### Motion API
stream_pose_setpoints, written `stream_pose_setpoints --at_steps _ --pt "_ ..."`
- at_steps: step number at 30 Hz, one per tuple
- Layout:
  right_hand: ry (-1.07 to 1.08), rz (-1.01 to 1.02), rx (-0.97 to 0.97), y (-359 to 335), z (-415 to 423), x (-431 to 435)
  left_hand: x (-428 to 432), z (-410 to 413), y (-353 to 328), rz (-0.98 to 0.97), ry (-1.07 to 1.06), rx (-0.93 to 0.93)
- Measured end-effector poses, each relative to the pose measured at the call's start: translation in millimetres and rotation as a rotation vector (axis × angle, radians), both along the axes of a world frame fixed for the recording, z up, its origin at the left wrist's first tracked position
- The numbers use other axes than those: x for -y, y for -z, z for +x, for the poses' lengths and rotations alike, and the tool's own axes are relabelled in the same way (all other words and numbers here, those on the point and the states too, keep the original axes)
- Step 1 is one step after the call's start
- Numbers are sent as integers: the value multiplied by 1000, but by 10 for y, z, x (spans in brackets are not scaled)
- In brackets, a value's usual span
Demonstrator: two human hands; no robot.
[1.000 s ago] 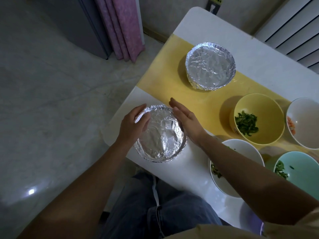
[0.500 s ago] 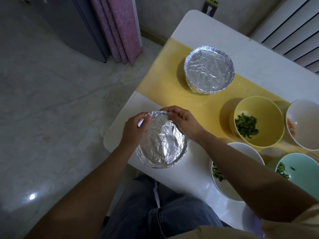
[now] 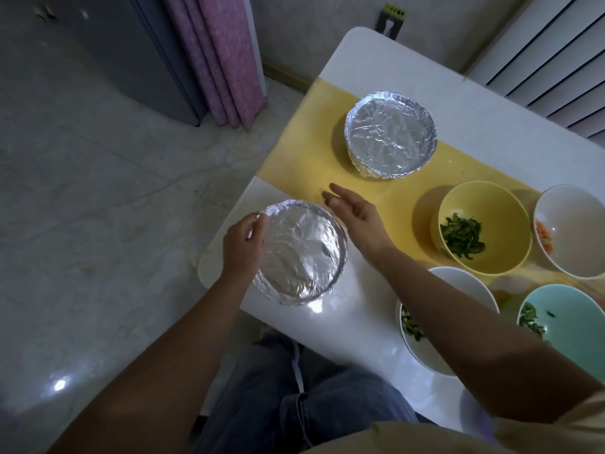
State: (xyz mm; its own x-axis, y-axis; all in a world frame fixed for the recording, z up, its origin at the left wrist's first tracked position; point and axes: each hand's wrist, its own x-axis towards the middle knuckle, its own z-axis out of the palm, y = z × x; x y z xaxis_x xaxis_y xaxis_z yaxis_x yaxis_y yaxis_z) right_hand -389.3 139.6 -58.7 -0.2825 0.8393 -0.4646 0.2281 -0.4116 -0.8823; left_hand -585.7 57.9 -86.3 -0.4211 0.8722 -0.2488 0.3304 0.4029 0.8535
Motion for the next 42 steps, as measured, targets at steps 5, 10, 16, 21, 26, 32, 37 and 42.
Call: stream_pose_setpoints --at_steps 5,10,16,21,26,32,37,42 --pt "207 -27 31 30 29 293 120 -43 24 26 -286 16" --pt "242 -63 -58 55 -236 641 211 72 15 -18 -367 18" --pt "292 -19 18 97 -358 621 235 71 -28 -61 -379 23" --pt "225 -1 93 91 -324 677 270 60 -93 -119 -326 69" --pt "212 123 225 121 -356 775 282 66 -135 -134 -279 18" --pt "298 8 145 115 -379 785 281 29 -88 -156 -260 80" --pt "354 -28 83 157 -344 776 267 21 -89 -150 -257 97" --pt "329 -41 123 178 -322 745 264 14 -117 -193 -247 116"
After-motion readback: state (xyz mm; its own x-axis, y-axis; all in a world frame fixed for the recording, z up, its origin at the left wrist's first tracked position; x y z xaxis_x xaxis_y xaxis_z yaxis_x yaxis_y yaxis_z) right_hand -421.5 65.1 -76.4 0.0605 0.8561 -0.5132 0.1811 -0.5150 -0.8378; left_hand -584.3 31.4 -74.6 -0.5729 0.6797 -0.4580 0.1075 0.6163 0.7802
